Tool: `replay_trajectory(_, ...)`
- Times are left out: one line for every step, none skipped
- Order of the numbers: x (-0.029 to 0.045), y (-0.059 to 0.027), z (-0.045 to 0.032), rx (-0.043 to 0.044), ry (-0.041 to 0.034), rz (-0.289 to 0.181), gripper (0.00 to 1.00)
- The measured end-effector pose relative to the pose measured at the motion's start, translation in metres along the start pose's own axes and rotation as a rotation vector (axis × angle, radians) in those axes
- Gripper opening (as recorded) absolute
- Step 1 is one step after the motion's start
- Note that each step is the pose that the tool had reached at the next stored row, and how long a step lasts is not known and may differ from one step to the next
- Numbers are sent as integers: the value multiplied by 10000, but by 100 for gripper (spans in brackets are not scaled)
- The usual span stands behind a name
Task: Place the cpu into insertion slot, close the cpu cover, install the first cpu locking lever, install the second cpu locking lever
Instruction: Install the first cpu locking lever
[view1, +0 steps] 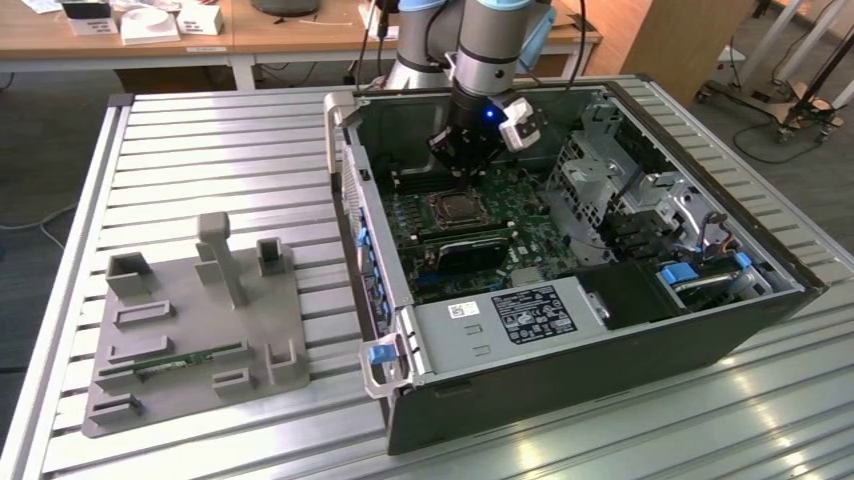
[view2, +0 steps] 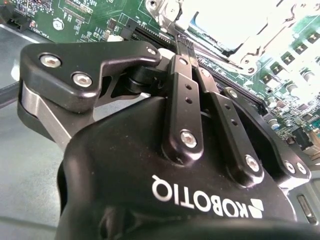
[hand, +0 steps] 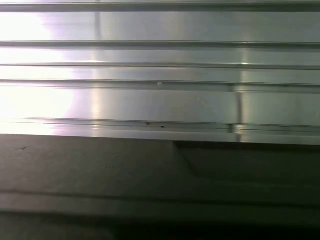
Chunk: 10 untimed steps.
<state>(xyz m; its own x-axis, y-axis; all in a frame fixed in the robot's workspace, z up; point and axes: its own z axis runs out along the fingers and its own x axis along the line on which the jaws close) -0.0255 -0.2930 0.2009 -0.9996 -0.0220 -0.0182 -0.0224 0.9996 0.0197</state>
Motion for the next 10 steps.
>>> replay_trajectory(0,0,-1,9,1,0,10)
replay_trajectory(0,0,-1,15,2,0,10)
replay_trajectory(0,-1,-1,21,2,-1,10)
replay_trajectory(0,0,0,28,2,-1,10)
replay_trajectory(0,0,1,43,2,-1,10)
replay_trajectory(0,0,1,63,2,-1,10)
replay_trajectory(0,0,1,80,3,-1,10)
replay_trajectory(-1,0,3,96,4,-2,10)
replay_trajectory(0,0,5,109,5,-2,10)
replay_trajectory(0,0,8,125,5,-2,10)
